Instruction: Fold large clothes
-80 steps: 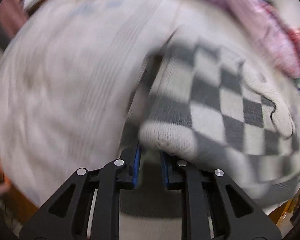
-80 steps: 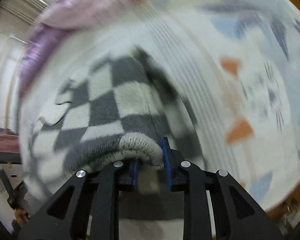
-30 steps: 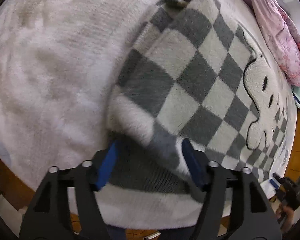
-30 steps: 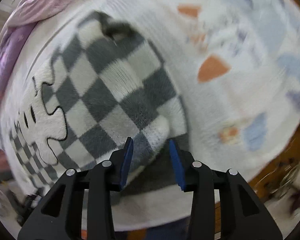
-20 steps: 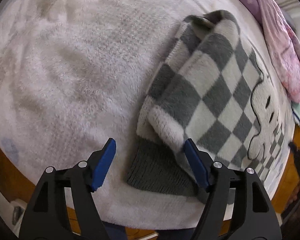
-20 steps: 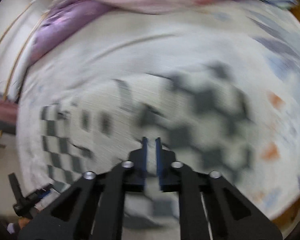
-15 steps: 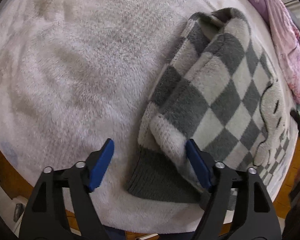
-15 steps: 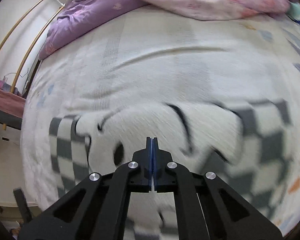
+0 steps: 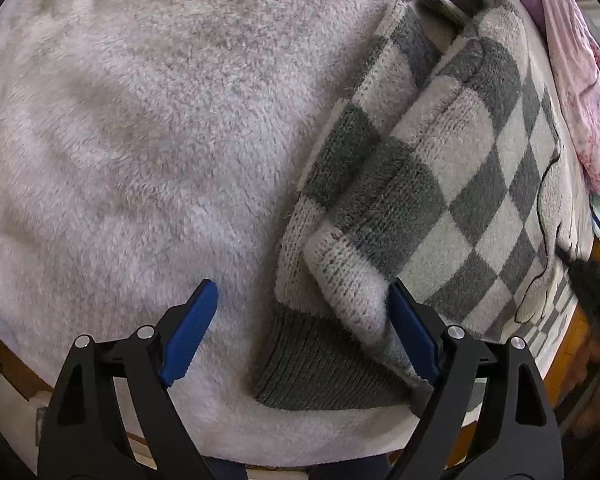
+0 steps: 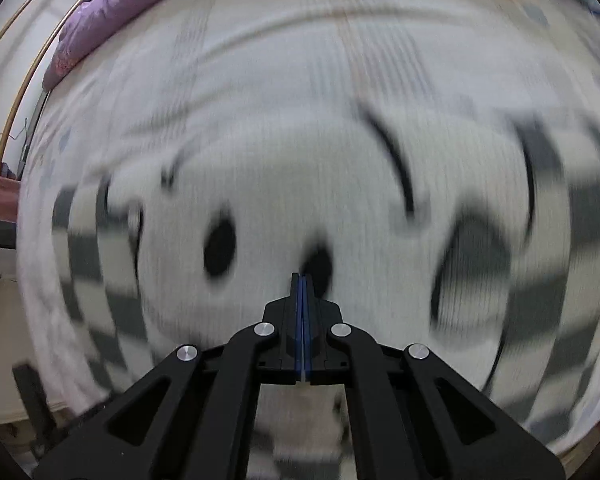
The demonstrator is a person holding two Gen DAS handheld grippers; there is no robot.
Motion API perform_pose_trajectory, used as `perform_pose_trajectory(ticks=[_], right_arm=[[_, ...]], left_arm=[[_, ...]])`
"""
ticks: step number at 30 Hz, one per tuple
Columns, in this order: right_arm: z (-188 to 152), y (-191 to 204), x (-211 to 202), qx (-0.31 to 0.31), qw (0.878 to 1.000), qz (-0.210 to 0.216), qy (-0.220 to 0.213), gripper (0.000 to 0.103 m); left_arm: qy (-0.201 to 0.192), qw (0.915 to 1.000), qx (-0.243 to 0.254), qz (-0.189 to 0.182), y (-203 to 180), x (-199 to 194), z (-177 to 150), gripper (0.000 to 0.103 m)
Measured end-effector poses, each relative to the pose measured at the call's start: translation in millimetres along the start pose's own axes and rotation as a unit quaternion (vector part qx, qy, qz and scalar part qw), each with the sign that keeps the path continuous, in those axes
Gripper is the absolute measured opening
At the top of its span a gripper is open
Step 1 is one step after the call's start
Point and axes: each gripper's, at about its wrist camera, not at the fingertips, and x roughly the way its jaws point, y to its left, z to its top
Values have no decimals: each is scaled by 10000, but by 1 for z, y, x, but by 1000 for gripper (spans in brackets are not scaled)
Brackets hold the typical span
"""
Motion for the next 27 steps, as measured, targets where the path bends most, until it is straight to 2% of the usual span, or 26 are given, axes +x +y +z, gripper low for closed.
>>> perform_pose_trajectory(ticks=[2, 6, 9, 11, 13, 16, 18, 22, 27], right_arm=[[-29, -3, 9, -12, 10000, -44, 28, 0], [-33, -13, 16, 517, 9986, 136, -49, 0], [-44, -1, 9, 156, 9997, -157, -102, 0], [-66, -1, 8, 218, 9995, -200, 62, 0], [-106, -10, 17, 490, 9981, -167, 343, 0], [-149, -14, 14, 717, 9972, -149, 167, 0], [-163, -17, 15, 996, 9949, -71, 163, 0], [-174, -9, 16, 794, 9965, -181, 197, 0], [-176, -13, 40, 287, 9990, -55, 336, 0]], left_arm=[[92, 9999, 61, -32, 1, 5, 8, 86], [207, 9994, 259, -41, -10, 19, 11, 87], [321, 9985, 433, -25, -15, 27, 18, 87], [397, 9979, 511, -41, -19, 28, 18, 87], [464, 9970, 615, -64, -22, 30, 20, 87], [515, 9961, 705, -87, -26, 31, 24, 87], [507, 9961, 719, -118, -27, 31, 25, 87], [400, 9965, 714, -161, -26, 26, 21, 87], [178, 9980, 581, -182, -17, 14, 2, 87]])
